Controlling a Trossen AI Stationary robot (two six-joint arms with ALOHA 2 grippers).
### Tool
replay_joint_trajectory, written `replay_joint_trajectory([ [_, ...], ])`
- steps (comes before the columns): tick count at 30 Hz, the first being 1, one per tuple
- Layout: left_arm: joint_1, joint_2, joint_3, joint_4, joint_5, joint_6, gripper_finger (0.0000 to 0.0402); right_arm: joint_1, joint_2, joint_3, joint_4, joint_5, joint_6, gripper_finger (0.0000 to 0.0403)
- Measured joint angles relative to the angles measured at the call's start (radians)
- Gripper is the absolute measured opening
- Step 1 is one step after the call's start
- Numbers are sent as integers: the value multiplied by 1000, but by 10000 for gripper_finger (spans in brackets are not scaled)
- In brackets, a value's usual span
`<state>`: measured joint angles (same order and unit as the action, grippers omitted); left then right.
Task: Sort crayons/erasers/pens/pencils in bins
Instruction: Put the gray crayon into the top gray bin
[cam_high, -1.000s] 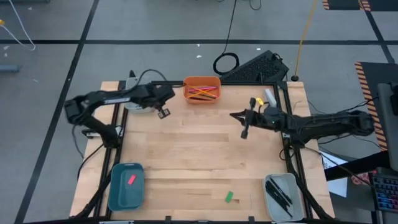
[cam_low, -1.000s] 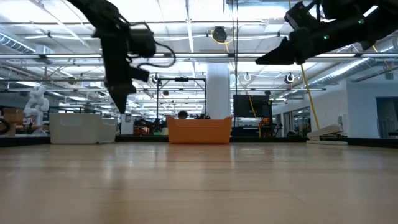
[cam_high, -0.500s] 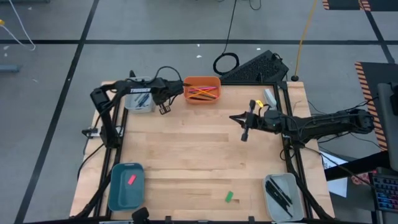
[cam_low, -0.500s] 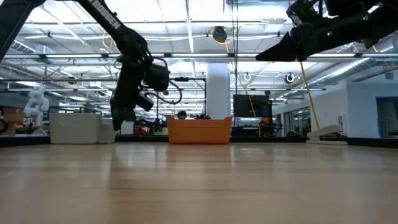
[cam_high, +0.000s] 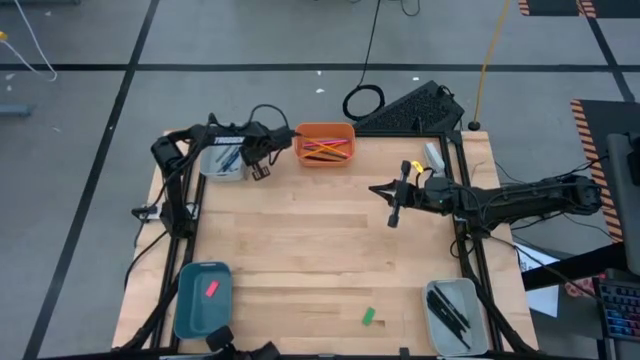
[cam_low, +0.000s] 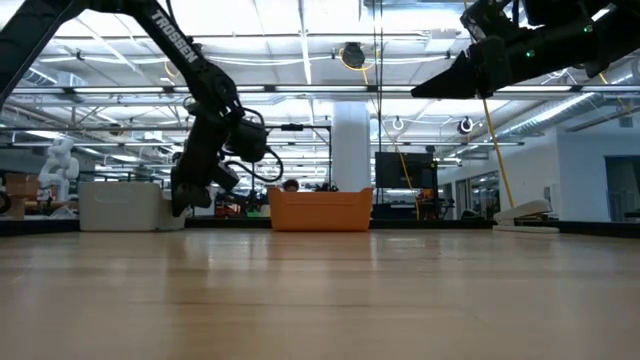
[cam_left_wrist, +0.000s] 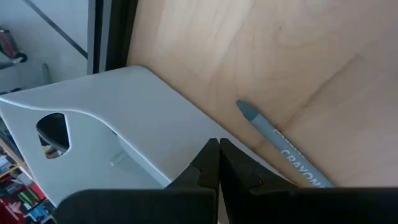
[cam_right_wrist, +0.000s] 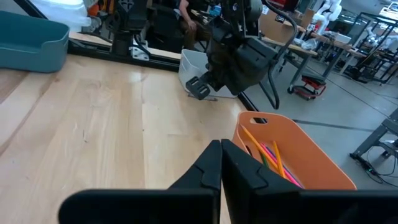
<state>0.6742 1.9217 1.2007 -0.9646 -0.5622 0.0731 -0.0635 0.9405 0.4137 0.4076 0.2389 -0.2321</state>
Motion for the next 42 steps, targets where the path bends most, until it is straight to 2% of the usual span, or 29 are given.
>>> replay_joint_trajectory([
  [10,32,0,0,20,18,10,5,0,0,0,0,0,0,0],
  [16,33,1,-27,36,63,34,5,0,0,0,0,0,-15,0],
  [25,32,46,-32,45,63,48,5,0,0,0,0,0,-18,0],
  [31,14,50,-32,39,59,51,5,0,0,0,1,-1,-19,0],
  [42,-47,40,-33,3,132,75,5,0,0,0,0,-4,-23,0],
])
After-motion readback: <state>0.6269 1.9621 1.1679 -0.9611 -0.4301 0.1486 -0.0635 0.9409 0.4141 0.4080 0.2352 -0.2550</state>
